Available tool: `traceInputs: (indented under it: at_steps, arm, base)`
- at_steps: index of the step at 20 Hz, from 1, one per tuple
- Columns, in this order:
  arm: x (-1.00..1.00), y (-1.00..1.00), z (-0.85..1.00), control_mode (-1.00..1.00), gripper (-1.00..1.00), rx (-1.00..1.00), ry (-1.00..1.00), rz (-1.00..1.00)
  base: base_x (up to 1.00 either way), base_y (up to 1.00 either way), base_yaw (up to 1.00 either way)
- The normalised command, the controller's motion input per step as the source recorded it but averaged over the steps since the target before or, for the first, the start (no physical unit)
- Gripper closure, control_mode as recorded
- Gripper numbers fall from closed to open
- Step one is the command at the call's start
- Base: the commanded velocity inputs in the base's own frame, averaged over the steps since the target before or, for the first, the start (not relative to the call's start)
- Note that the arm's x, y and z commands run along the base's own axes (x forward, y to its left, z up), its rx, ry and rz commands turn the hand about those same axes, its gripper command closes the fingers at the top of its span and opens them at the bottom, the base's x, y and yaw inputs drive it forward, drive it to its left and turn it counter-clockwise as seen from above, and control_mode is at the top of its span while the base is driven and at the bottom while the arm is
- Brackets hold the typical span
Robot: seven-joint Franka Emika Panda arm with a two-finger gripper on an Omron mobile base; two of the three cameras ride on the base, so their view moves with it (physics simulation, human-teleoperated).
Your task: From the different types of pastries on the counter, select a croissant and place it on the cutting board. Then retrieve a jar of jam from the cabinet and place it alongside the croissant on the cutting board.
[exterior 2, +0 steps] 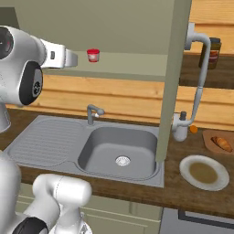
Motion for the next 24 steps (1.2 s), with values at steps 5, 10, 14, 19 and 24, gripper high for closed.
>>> traceInputs:
  at_steps: [5,10,14,19,24]
  arm:
    - [0.55,-0.11,-0.07,-1.0,-1.0,-0.01,0.0,0.0]
    - [0.34,-0.02,-0.15,-1.0,-1.0,-0.02,0.0,0.0]
    - [0.51,0.0,-0.13,-1.0,-1.0,-0.05,0.0,0.0]
    - [0.49,0.0,-0.12,-1.0,-1.0,-0.04,0.0,0.0]
    - [0.46,0.0,-0.03,-1.0,-1.0,-0.01,0.0,0.0]
  base:
    - [0.0,0.0,0.0]
    - [0.0,0.0,0.0]
    - [0.0,0.0,0.0]
    - [0.0,0.0,0.0]
    - [0.0,0.0,0.0]
